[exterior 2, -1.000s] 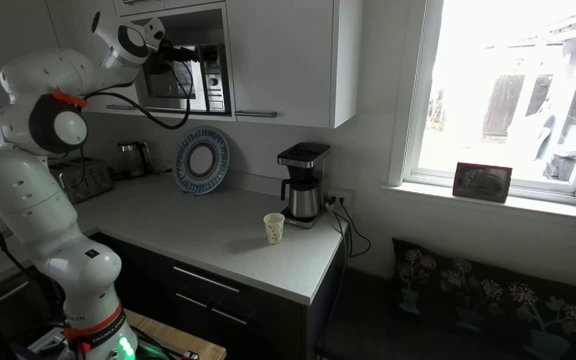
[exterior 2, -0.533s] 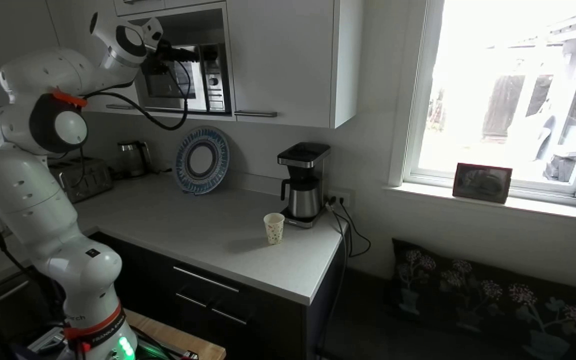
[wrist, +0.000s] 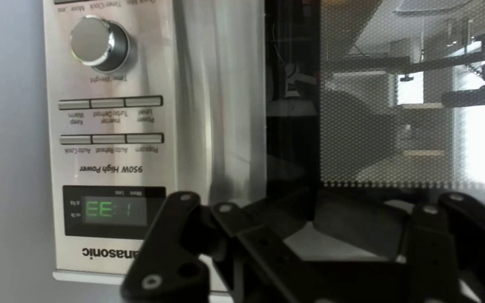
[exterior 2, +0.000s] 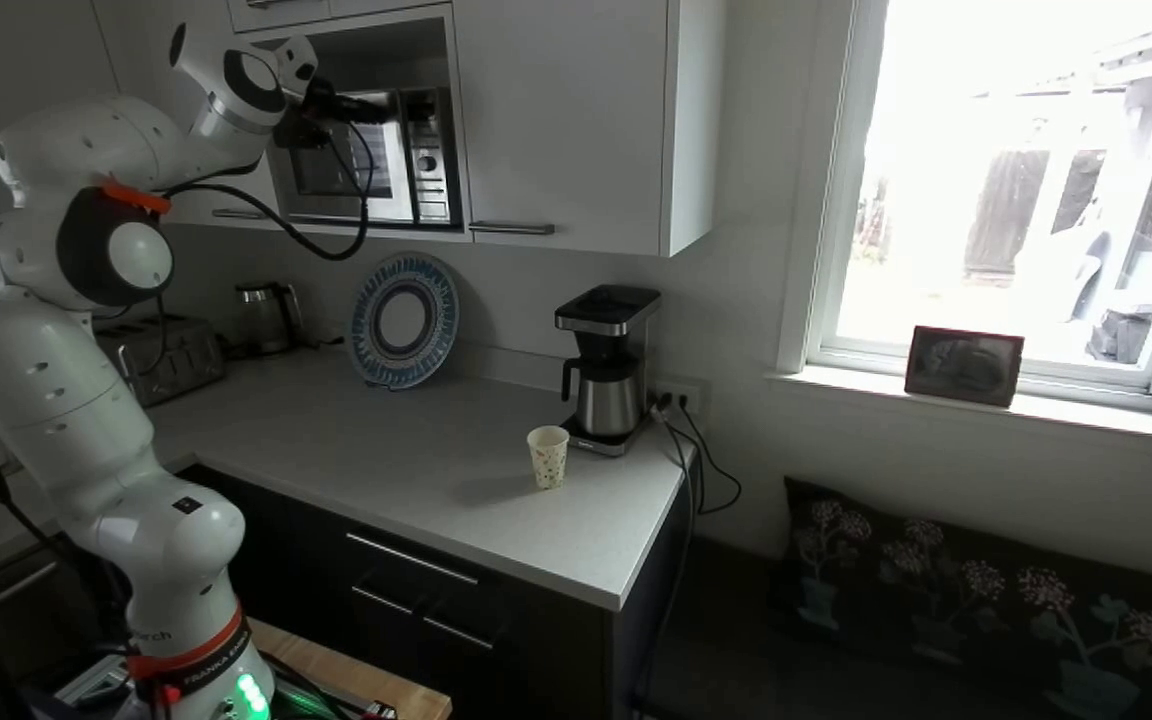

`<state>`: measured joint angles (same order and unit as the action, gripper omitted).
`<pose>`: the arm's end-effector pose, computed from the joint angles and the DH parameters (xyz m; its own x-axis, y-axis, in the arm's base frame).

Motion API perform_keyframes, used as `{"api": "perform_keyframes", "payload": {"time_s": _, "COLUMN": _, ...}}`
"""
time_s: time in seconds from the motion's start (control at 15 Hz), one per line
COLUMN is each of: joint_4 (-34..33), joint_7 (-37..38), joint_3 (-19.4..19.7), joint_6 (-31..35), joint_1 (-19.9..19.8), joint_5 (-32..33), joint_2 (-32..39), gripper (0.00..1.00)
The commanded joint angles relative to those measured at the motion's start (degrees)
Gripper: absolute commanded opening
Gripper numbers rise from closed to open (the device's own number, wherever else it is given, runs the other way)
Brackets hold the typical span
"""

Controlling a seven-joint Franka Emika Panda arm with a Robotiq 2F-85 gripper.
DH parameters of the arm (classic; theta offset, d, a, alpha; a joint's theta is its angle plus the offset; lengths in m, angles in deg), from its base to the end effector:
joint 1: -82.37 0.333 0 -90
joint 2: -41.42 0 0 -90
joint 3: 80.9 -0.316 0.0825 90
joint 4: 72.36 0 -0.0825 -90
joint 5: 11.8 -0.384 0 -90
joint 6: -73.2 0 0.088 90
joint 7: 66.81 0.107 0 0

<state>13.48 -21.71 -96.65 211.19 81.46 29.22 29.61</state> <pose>0.4785 0.1508 0.8734 0.2517 -0.0761 0.9648 -0.2386 -0.9710 -0.0144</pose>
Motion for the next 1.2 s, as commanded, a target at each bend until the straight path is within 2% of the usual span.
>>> {"api": "perform_keyframes", "payload": {"time_s": 0.0, "joint_4": -2.9, "joint_7": 3.1, "joint_3": 1.7, "joint_6": 5.4, "joint_1": -0.4, "joint_5": 1.2, "joint_2": 4.6, "gripper": 0.0}}
{"api": "perform_keyframes", "payload": {"time_s": 0.4, "joint_4": -4.8, "joint_7": 2.9, "joint_3": 3.8, "joint_6": 12.7, "joint_1": -0.7, "joint_5": 0.0, "joint_2": 7.8, "gripper": 0.0}}
{"api": "perform_keyframes", "payload": {"time_s": 0.53, "joint_4": -4.4, "joint_7": 2.9, "joint_3": 4.0, "joint_6": 12.8, "joint_1": -0.5, "joint_5": -0.8, "joint_2": 7.5, "gripper": 0.0}}
{"api": "perform_keyframes", "payload": {"time_s": 0.6, "joint_4": -4.6, "joint_7": 3.0, "joint_3": 3.9, "joint_6": 12.0, "joint_1": -0.5, "joint_5": -0.9, "joint_2": 7.2, "gripper": 0.25}}
{"api": "perform_keyframes", "payload": {"time_s": 0.67, "joint_4": -4.3, "joint_7": 2.2, "joint_3": 3.8, "joint_6": 11.0, "joint_1": -0.2, "joint_5": -1.5, "joint_2": 6.3, "gripper": 0.26}}
{"api": "perform_keyframes", "payload": {"time_s": 0.73, "joint_4": -4.0, "joint_7": 1.5, "joint_3": 3.7, "joint_6": 8.4, "joint_1": 0.0, "joint_5": -2.0, "joint_2": 5.4, "gripper": 0.31}}
{"api": "perform_keyframes", "payload": {"time_s": 1.13, "joint_4": -4.0, "joint_7": -3.6, "joint_3": 3.3, "joint_6": -9.3, "joint_1": 1.3, "joint_5": -5.8, "joint_2": 0.6, "gripper": 0.78}}
